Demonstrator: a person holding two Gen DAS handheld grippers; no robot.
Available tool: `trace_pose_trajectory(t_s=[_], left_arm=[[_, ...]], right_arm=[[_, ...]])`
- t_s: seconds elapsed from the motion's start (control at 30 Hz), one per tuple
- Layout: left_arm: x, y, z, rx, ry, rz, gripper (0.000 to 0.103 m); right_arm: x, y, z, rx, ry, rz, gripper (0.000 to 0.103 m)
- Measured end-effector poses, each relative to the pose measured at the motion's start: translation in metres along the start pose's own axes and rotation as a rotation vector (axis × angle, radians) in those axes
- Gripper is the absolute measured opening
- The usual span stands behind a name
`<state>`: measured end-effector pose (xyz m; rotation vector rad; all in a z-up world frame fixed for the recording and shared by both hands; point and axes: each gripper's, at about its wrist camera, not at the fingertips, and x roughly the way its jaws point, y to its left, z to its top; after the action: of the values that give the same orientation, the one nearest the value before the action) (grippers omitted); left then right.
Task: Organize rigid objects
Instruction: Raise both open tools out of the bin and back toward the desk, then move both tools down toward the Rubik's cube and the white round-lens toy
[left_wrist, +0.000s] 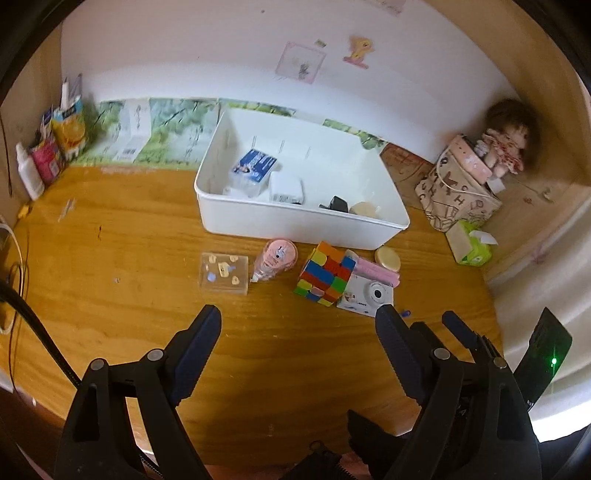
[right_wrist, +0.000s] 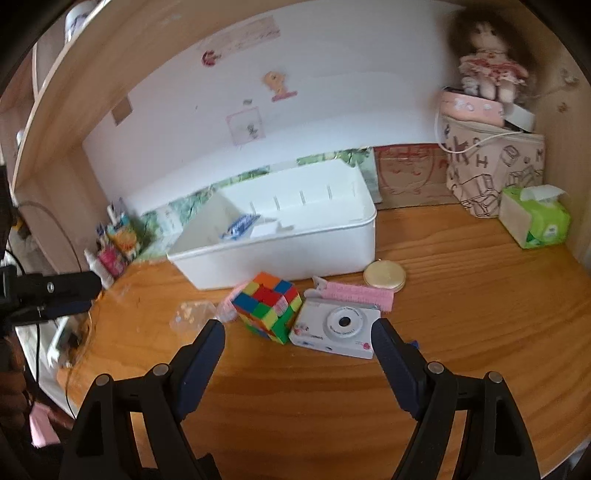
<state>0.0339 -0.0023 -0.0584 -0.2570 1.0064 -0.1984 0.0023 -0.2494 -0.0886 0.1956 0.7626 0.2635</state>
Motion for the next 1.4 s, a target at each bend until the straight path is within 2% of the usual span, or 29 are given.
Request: trace_pose_trajectory(t_s=[0.6, 0.9, 1.13, 1.4], left_arm=[[0.024, -0.020, -0.009, -0.174, 0.013, 0.110, 0.088], [0.057, -0.030, -0.012, -0.177, 0.137, 0.145, 0.088], [0.082, -0.041, -0.002, -0.132, 0.205, 0.167, 0.088], [0.116, -0.067, 0.011, 0.015, 0.282, 0.224, 0.088]], right_arm=[[0.024, -0.039, 0.028, -0.209, 0.042, 0.068, 0.082], [0.040, -0.047, 0.026, -0.247, 0.107, 0.114, 0.082], [0.061, -0.053, 0.022, -0.261, 0.197, 0.133, 0.082], [0.089, -0.053, 0.020, -0.309, 0.274, 0.151, 0.082]])
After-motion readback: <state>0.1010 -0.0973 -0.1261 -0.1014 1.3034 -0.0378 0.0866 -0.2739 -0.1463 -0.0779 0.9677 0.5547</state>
